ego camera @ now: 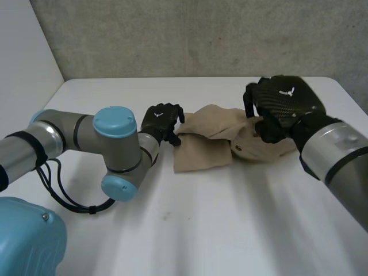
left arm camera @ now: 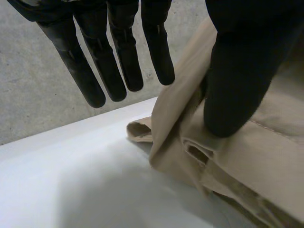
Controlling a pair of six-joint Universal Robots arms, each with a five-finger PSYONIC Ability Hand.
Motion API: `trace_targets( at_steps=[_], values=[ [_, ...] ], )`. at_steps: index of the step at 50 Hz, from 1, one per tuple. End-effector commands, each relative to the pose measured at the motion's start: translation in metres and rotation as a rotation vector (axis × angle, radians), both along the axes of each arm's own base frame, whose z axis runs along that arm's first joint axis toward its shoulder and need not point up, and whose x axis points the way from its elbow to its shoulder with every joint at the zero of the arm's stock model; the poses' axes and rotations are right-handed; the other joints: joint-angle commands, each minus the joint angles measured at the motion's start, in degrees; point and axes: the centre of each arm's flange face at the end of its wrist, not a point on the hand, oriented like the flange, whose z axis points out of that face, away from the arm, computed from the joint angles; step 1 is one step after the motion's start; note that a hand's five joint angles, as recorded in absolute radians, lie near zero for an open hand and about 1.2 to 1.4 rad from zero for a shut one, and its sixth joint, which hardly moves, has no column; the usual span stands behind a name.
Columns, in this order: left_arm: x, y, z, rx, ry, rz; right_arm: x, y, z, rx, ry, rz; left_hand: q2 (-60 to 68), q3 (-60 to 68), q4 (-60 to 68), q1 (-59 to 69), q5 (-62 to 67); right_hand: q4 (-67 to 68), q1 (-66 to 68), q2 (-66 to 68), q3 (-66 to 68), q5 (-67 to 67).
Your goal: Fold the shorts.
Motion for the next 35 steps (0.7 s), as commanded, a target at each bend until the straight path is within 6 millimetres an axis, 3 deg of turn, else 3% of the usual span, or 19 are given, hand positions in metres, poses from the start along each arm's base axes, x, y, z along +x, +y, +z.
trace_targets(
  at_steps=[1,2,3,11,15,19,20,23,24,28,32,35],
  values=[
    [-0.002,-0.005,-0.007,0.006,0.032,0.006,-0.005,0.01,0.012,-0.017,-0.004,-0.001,28.96,29.02,28.9,27.93,29.7,11.92,26.28,12.54,12.58,13.65],
    [-0.002,-0.007,-0.007,-0.001,0.038,0.011,-0.006,0.009,0.01,-0.015,-0.003,-0.005,39.17,39.23,39.11,38.14,39.91,11.92,26.28,12.54,12.58,13.65],
    [-0.002,-0.007,-0.007,-0.005,0.042,0.016,-0.007,0.008,0.01,-0.014,-0.001,-0.013,40.08,40.14,40.02,39.05,40.82,11.92,26.28,12.54,12.58,13.65],
    [0.012,-0.018,-0.002,-0.027,0.051,0.084,-0.015,0.0,0.004,0.003,0.007,-0.042,40.09,40.15,40.03,39.06,40.83,11.92,26.28,12.54,12.58,13.65],
    [0.018,-0.012,0.015,-0.038,0.046,0.082,-0.015,-0.002,0.003,-0.002,0.008,-0.05,40.09,40.15,40.03,39.06,40.83,11.92,26.28,12.54,12.58,13.65],
    [0.027,0.002,0.055,-0.093,0.053,0.081,-0.023,-0.015,0.004,-0.005,0.008,-0.089,40.09,40.15,40.03,39.06,40.83,11.92,26.28,12.54,12.58,13.65],
    [0.034,0.008,0.079,-0.136,0.061,0.088,-0.028,-0.02,0.004,-0.007,0.009,-0.108,40.09,40.15,40.03,39.06,40.83,11.92,26.28,12.54,12.58,13.65],
    [0.055,0.009,0.113,-0.209,0.058,0.127,-0.029,-0.026,0.003,-0.013,0.018,-0.116,40.09,40.15,40.03,39.06,40.83,11.92,26.28,12.54,12.58,13.65],
    [0.07,0.011,0.134,-0.26,0.051,0.152,-0.028,-0.028,0.003,-0.013,0.021,-0.116,40.09,40.15,40.03,39.06,40.83,11.92,26.28,12.54,12.58,13.65],
    [0.09,0.029,0.171,-0.353,0.027,0.161,-0.024,-0.042,-0.003,-0.015,0.034,-0.119,40.09,40.15,40.03,39.06,40.83,11.92,26.28,12.54,12.58,13.65],
    [0.094,0.051,0.182,-0.37,0.023,0.087,-0.019,-0.059,-0.013,0.002,0.041,-0.127,40.09,40.15,40.03,39.06,40.83,11.92,26.28,12.54,12.58,13.65],
    [0.09,0.064,0.165,-0.325,-0.003,0.015,-0.013,-0.074,-0.028,0.036,0.058,-0.127,40.09,40.15,40.03,39.06,40.83,11.92,26.28,12.54,12.58,13.65]
  ],
)
